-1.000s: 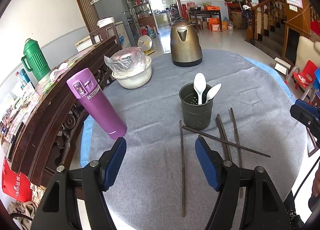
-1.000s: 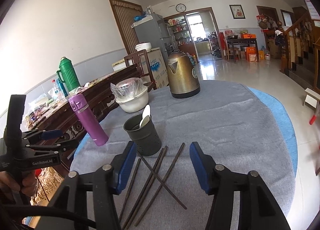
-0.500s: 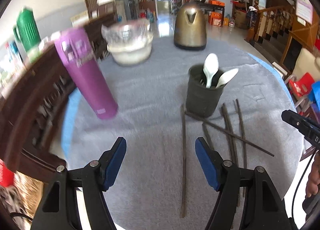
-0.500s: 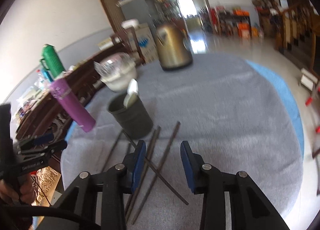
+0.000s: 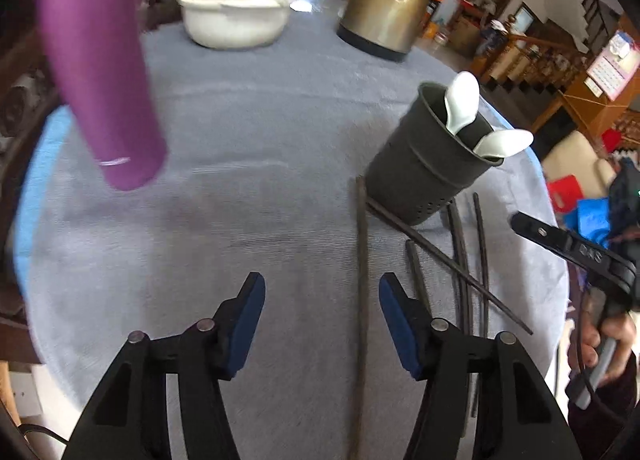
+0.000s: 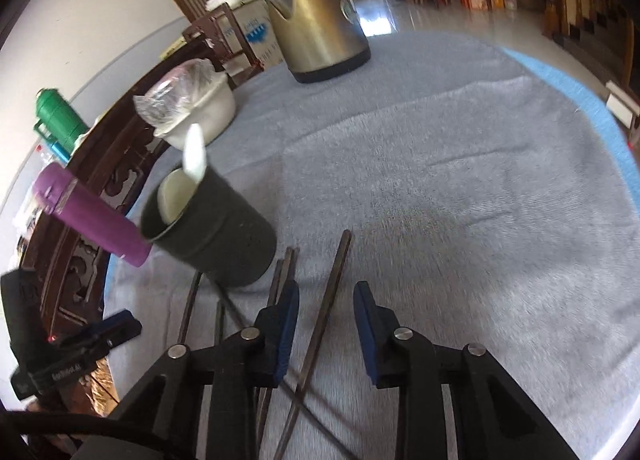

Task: Organize utensils
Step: 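Lower both grippers onto the dark chopsticks lying beside the cup, then close left gripper on one dark chopstick while right gripper closes on another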

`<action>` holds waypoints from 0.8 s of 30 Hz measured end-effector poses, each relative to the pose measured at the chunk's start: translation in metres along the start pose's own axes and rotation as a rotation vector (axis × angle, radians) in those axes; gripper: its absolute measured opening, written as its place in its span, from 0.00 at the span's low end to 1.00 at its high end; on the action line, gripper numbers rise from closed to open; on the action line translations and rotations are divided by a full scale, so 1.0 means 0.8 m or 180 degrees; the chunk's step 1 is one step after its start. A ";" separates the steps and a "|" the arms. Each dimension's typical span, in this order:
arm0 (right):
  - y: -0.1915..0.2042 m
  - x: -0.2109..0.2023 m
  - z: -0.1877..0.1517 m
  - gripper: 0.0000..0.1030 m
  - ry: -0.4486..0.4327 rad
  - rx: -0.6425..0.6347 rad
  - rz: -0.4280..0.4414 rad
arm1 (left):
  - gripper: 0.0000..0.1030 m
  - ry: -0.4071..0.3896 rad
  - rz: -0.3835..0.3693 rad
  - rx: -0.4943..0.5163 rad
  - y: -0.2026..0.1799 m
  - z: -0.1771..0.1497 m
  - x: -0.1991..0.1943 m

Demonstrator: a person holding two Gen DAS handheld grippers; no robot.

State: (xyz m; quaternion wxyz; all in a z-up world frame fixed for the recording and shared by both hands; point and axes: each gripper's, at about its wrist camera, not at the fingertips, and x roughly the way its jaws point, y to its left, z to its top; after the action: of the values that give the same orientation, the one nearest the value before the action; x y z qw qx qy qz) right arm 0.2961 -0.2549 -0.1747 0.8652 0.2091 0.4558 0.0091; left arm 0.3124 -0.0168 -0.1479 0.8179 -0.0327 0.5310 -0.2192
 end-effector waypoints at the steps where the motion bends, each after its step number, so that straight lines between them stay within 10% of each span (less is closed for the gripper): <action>1: -0.004 0.009 0.006 0.27 0.0054 0.0056 0.0036 | 0.59 0.0034 -0.0014 0.0020 -0.002 0.003 0.007; 13: -0.016 0.058 0.043 0.21 0.0466 0.0367 -0.0015 | 0.51 0.0416 0.0126 0.0388 -0.032 0.033 0.065; 19: 0.000 0.084 0.038 0.11 0.0619 0.0251 -0.0248 | 0.13 0.0403 0.0053 0.0385 -0.025 0.035 0.064; 24: -0.001 0.072 0.027 0.09 0.0583 0.0193 -0.0285 | 0.08 0.0423 0.0035 0.0344 -0.021 0.021 0.060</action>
State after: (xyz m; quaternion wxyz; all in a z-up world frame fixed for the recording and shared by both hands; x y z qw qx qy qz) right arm 0.3465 -0.2516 -0.2099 0.8127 0.2129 0.5419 -0.0242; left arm 0.3382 -0.0537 -0.1769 0.7826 0.0290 0.5717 -0.2447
